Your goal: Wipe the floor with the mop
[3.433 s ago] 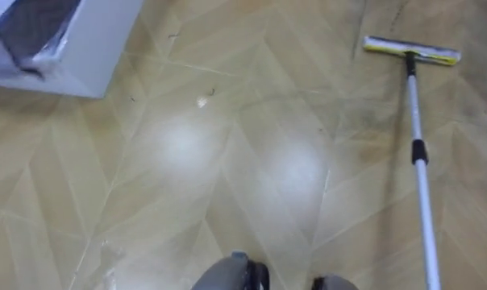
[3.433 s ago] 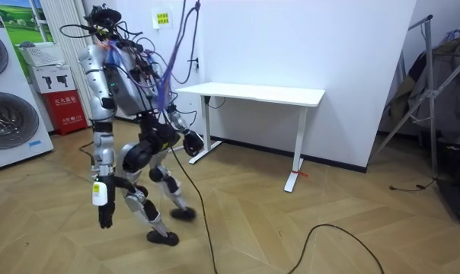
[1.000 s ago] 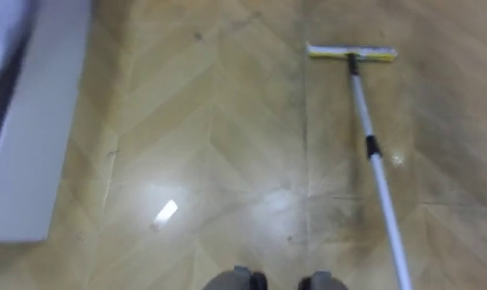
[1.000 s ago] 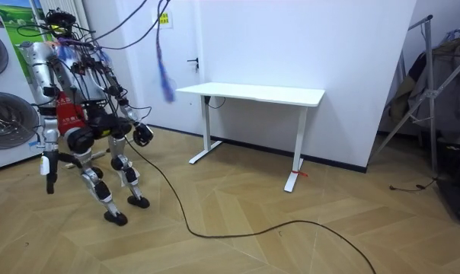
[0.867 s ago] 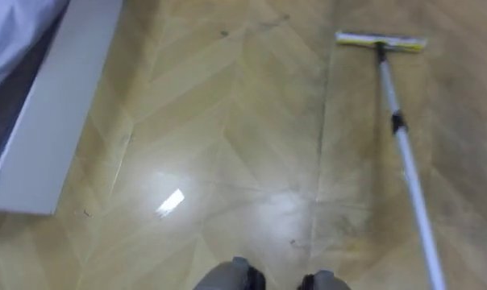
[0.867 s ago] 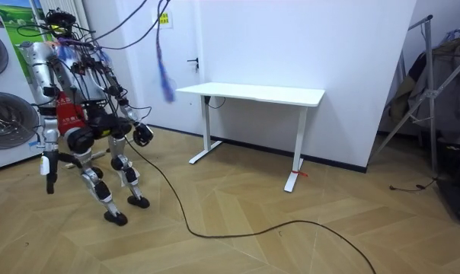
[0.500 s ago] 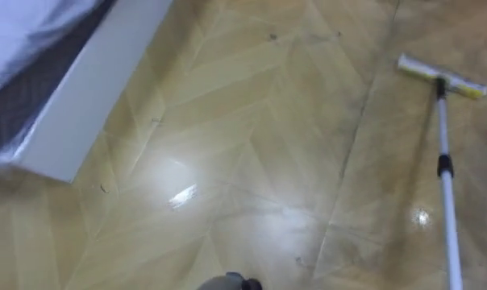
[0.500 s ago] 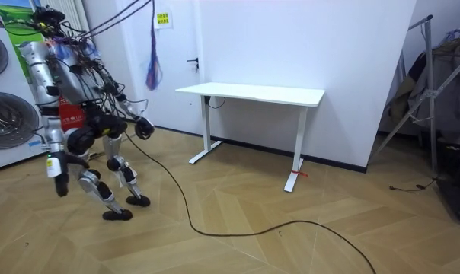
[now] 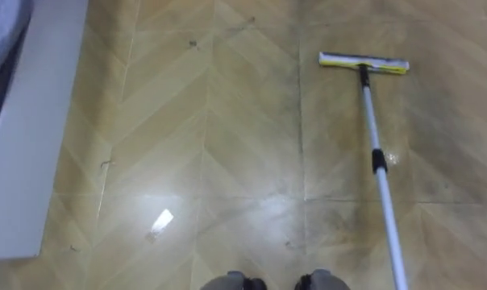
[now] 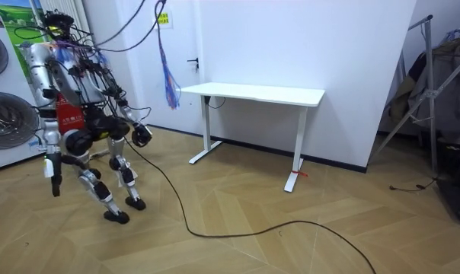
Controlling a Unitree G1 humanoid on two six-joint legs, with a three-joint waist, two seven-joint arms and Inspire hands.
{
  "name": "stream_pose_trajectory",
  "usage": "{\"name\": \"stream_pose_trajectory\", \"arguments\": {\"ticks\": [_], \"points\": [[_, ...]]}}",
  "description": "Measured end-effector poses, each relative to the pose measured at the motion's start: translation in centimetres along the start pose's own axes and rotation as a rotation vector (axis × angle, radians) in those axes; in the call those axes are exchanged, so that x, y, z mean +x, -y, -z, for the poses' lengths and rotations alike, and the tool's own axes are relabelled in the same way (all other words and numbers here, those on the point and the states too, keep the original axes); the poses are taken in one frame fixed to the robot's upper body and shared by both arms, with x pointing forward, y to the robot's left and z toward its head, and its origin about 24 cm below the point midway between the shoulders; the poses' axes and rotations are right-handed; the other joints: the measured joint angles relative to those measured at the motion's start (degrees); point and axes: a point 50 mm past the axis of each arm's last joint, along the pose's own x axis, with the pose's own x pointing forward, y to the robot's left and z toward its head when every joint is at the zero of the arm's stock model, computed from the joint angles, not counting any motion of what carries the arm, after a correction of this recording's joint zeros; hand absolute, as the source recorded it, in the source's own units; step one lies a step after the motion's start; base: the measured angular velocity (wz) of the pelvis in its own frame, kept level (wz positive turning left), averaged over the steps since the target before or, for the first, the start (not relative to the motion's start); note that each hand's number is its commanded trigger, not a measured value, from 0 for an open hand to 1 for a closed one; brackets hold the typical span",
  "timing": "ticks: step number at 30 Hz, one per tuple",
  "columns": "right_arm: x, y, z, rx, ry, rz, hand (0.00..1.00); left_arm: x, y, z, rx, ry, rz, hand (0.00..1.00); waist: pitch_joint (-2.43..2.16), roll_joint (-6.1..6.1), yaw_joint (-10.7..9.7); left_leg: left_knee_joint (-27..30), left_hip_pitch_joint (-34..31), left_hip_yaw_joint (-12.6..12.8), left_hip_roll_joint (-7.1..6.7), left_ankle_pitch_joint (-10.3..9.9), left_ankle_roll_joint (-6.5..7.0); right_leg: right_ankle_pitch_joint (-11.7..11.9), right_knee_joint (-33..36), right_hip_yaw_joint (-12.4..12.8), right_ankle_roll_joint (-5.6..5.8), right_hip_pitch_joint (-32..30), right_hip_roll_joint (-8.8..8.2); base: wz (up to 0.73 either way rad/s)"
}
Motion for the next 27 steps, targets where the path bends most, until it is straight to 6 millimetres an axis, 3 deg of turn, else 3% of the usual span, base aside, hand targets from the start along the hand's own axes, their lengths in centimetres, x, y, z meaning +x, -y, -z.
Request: {"name": "stream_pose_trajectory", "arguments": {"ticks": [1, 2, 3, 5, 6, 7, 9, 10, 11, 12, 13, 14, 15, 16, 17, 18, 19, 20, 21, 22, 25, 26, 27], "points": [[-0.2, 0.3, -1.1, 0.005, 0.029, 0.005, 1.0, 0.0, -0.4, 0.1, 0.002, -0.002, -0.009, 0.0, -0.03, -0.5, 0.62, 2.31, -1.2, 0.05, 0.25, 0.11, -1.93, -0.81, 1.04, -0.06, 0.18, -0.39, -0.12, 0.29], [-0.9, 0.8, -3.9, 0.015, 0.11, 0.011, 1.0, 0.0, -1.3, 0.5, 0.004, -0.011, -0.033, 0.0, 0.37, -2.01, 1.46, 8.53, -4.29, 1.05, 1.34, 1.73, -6.12, -2.29, 3.17, -0.17, 0.47, -0.88, -0.43, 0.19], [-1.6, 1.1, -5.9, 0.018, 0.188, 0.011, 1.0, 0.0, -2.2, 1.2, 0.017, -0.027, -0.058, 0.0, 0.38, -3.35, 2.06, 15.32, -7.56, 1.35, 2.44, 5.02, -8.32, -3.66, 5.09, -0.21, 0.3, -0.76, -0.4, 0.16], [-2.3, 1.4, -7.9, 0.021, 0.278, -0.009, 1.0, -0.1, -3.0, 2.4, 0.036, -0.053, -0.081, 0.0, 0.06, -4.91, 2.87, 21.13, -11.43, 0.42, 4.58, 7.41, -7.22, -5.8, 7.53, -0.24, -0.39, 0.23, -0.42, 0.19], [-2.5, 1.7, -8.5, 0.032, 0.307, -0.025, 1.0, -0.2, -3.0, 3.2, 0.042, -0.078, -0.079, 0.0, 0.27, -5.55, 3.56, 20.03, -13.14, -0.29, 6.15, 7.12, -6.95, -7.17, 8.19, -0.24, 0.0, 1.58, -0.39, 0.27], [-2.5, 1.8, -8.5, 0.042, 0.31, -0.033, 1.0, -0.2, -2.9, 3.3, 0.043, -0.08, -0.072, 0.0, 0.29, -5.27, 3.77, 17.97, -13.73, -1.08, 6.86, 7.09, -6.83, -7.82, 8.16, -0.19, 0.26, 2.37, -0.45, 0.36], [-2.0, 1.8, -7.2, 0.056, 0.277, -0.057, 1.0, -0.2, -2.3, 3.6, 0.05, -0.083, -0.028, 0.0, 0.16, -5.81, 3.88, 3.92, -13.47, -1.6, 7.87, 8.11, -6.78, -10.01, 6.93, 1.8, 2.31, 5.9, -0.5, 0.38], [-1.7, 1.8, -6.5, 0.06, 0.259, -0.059, 1.0, -0.2, -2.2, 3.6, 0.057, -0.082, -0.017, 0.0, 0.18, -5.88, 3.81, 3.24, -13.31, -1.25, 7.83, 9.66, -5.88, -10.57, 6.55, 2.47, 3.08, 6.73, -0.87, 0.38], [-1.1, 1.9, -4.9, 0.082, 0.215, -0.06, 1.0, -0.2, -1.8, 3.3, 0.055, -0.078, -0.001, 0.0, -0.24, -6.0, 3.62, 3.2, -12.29, 0.89, 7.47, 8.79, -3.47, -11.07, 5.17, 4.48, 4.53, 7.87, -1.24, 0.23], [-0.8, 1.9, -3.9, 0.095, 0.187, -0.061, 1.0, -0.1, -1.6, 2.4, 0.054, -0.054, 0.008, 0.0, -0.34, -5.9, 3.77, 3.3, -11.25, 2.7, 7.11, 7.14, -1.79, -10.75, 4.03, 6.46, 5.5, 8.84, -1.62, 0.11], [-0.6, 2.0, -3.3, 0.1, 0.173, -0.06, 1.0, 0.0, -1.5, 2.0, 0.057, -0.044, 0.009, 0.0, -0.27, -5.58, 3.64, 3.32, -10.71, 3.21, 6.51, 6.73, -0.95, -10.29, 3.96, 6.82, 6.3, 9.23, -1.83, 0.0], [-0.1, 2.3, -1.7, 0.109, 0.134, -0.052, 1.0, 0.0, -1.4, 0.7, 0.049, -0.013, 0.005, 0.0, -0.34, -4.49, 3.03, 3.27, -9.38, 3.85, 5.14, 5.52, 0.36, -9.2, 3.99, 7.05, 7.23, 10.47, -3.13, 0.18], [0.3, 2.5, 0.3, 0.105, 0.081, -0.035, 1.0, 0.0, -1.6, -0.7, 0.054, 0.029, -0.006, 0.0, -0.41, -4.12, 2.25, 2.4, -7.67, 4.72, 3.33, 4.64, 1.38, -7.77, 5.05, 7.82, 8.25, 11.16, -4.88, 0.25], [0.5, 2.6, 1.2, 0.104, 0.055, -0.026, 1.0, 0.0, -1.7, -1.2, 0.054, 0.05, -0.014, 0.0, -0.38, -3.91, 1.88, 2.02, -6.82, 5.2, 2.63, 4.27, 1.85, -6.86, 5.86, 7.91, 8.61, 11.24, -5.71, 0.17], [0.7, 2.8, 2.8, 0.101, 0.006, -0.008, 1.0, 0.0, -1.8, -2.2, 0.059, 0.078, -0.028, 0.0, -0.49, -3.33, 1.51, 1.29, -5.35, 5.4, 1.7, 3.35, 2.35, -4.32, 7.55, 7.94, 8.61, 11.07, -6.78, -0.08], [0.9, 2.6, 4.4, 0.093, -0.034, 0.006, 1.0, 0.0, -2.0, -2.7, 0.055, 0.096, -0.045, 0.0, -0.84, -2.53, 1.08, 0.62, -4.08, 5.2, 1.61, 2.24, 2.52, -0.8, 9.47, 8.38, 8.16, 10.27, -6.64, -0.16], [1.0, 2.4, 4.9, 0.089, -0.048, 0.006, 1.0, -0.1, -2.0, -2.8, 0.051, 0.104, -0.053, 0.0, -0.84, -2.22, 0.8, 0.25, -3.44, 4.74, 1.55, 1.91, 2.51, 1.25, 10.79, 8.6, 7.79, 9.63, -6.48, -0.36], [1.1, 1.9, 5.8, 0.076, -0.074, 0.004, 1.0, -0.1, -2.1, -2.8, 0.049, 0.109, -0.069, 0.0, -0.8, -1.84, 0.63, -0.82, -2.15, 3.38, 1.58, 1.62, 2.33, 2.58, 12.31, 9.39, 7.24, 7.61, -5.22, -0.58], [1.0, 1.3, 6.0, 0.05, -0.086, 0.009, 1.0, 0.0, -2.0, -2.6, 0.047, 0.101, -0.076, 0.0, -0.35, -0.98, 0.62, -1.62, -0.97, 1.04, 1.75, 1.58, 1.89, 1.73, 11.79, 9.14, 6.75, 5.18, -3.34, -0.71], [1.0, 1.1, 6.0, 0.041, -0.086, 0.013, 1.0, 0.0, -1.9, -2.5, 0.047, 0.095, -0.075, 0.0, -0.22, -0.76, 0.42, -2.22, -0.39, -0.03, 1.76, 1.54, 1.54, 1.56, 10.73, 8.85, 6.62, 3.89, -2.35, -0.81], [1.0, -0.4, 6.5, -0.019, -0.097, 0.024, 1.0, 0.0, -1.2, -2.1, 0.054, 0.081, -0.071, 0.0, -0.22, -0.32, -0.62, -5.07, 2.11, -3.01, 1.52, 1.68, 0.16, 2.18, -0.58, 7.4, 5.46, -0.79, 1.28, -0.45], [0.9, -1.1, 6.6, -0.031, -0.101, 0.019, 1.0, 0.0, -1.1, -2.1, 0.048, 0.077, -0.071, 0.0, -0.19, -0.61, -1.19, -5.49, 2.7, -3.47, 1.45, 1.55, -0.53, 5.17, -5.01, 7.37, 3.91, -1.38, 2.33, 0.0], [0.9, -1.5, 6.8, -0.032, -0.105, 0.023, 1.0, 0.0, -0.8, -2.1, 0.045, 0.077, -0.07, 0.0, -0.19, -0.68, -1.46, -5.6, 2.88, -4.36, 1.65, 1.43, -1.19, 6.01, -5.84, 5.72, 2.3, -0.75, 2.31, 0.04]]}}
